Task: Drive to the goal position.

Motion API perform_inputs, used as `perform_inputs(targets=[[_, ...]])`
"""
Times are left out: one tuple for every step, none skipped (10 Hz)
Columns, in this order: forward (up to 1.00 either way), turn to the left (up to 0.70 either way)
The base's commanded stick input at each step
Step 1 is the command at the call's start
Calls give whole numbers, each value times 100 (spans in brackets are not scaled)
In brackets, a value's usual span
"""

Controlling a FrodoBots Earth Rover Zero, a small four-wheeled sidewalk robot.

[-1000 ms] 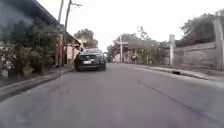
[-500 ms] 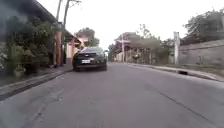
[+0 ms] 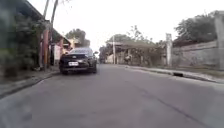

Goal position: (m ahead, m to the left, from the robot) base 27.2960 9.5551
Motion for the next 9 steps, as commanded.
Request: perform_inputs(targets=[[100,0],[100,0],[100,0],[100,0],[100,0],[100,-11],[100,-40],[100,-40],[100,-40]])
